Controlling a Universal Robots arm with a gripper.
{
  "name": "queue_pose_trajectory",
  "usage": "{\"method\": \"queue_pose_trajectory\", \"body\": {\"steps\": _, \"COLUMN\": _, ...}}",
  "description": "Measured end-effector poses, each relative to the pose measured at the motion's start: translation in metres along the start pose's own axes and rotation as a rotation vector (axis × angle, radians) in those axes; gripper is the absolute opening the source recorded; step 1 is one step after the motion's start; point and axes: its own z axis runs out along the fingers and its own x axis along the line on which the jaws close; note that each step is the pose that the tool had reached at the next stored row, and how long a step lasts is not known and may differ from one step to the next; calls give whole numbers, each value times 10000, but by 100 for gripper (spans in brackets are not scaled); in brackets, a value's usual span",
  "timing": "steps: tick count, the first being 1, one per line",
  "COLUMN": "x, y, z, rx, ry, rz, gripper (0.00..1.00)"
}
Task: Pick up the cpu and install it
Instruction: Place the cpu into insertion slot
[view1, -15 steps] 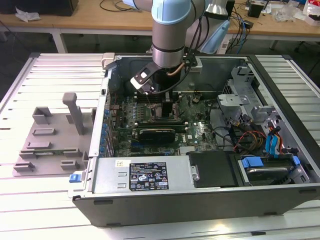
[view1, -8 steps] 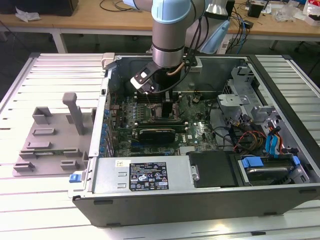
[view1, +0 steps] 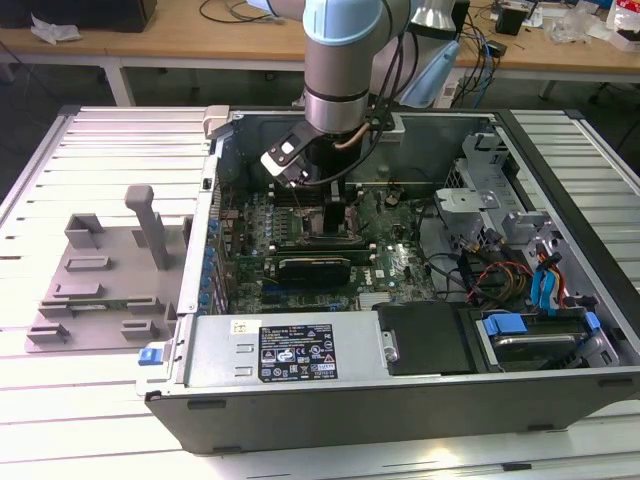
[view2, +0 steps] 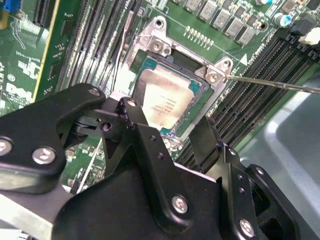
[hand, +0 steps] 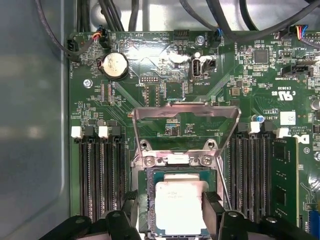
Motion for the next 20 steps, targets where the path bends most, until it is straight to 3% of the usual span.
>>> {"method": "queue_pose_trajectory", "body": {"steps": 2, "x": 1, "y": 1, "z": -10, "rx": -3, "ry": -10, "rz": 1, "gripper": 63}}
{"method": "queue_pose_trajectory", "body": {"steps": 3, "x": 0, "y": 1, "z": -11, "rx": 2, "ry": -70, "rz": 0, "gripper": 63}}
{"method": "queue_pose_trajectory", "body": {"steps": 4, "x": 0, "y": 2, "z": -11, "rx": 8, "ry": -200, "rz": -5, "gripper": 63}}
{"method": "queue_pose_trajectory", "body": {"steps": 5, "x": 0, "y": 2, "z": -10, "rx": 12, "ry": -273, "rz": -7, "gripper": 63}}
{"method": "queue_pose_trajectory", "body": {"steps": 7, "x": 0, "y": 9, "z": 0, "rx": 38, "ry": -385, "rz": -11, "gripper": 63}}
{"method": "queue_pose_trajectory", "body": {"steps": 10, "x": 0, "y": 9, "z": 32, "rx": 101, "ry": -498, "rz": -18, "gripper": 63}}
{"method": "queue_pose_trajectory", "body": {"steps": 20, "x": 1, "y": 8, "z": 68, "rx": 104, "ry": -500, "rz": -120, "gripper": 63}}
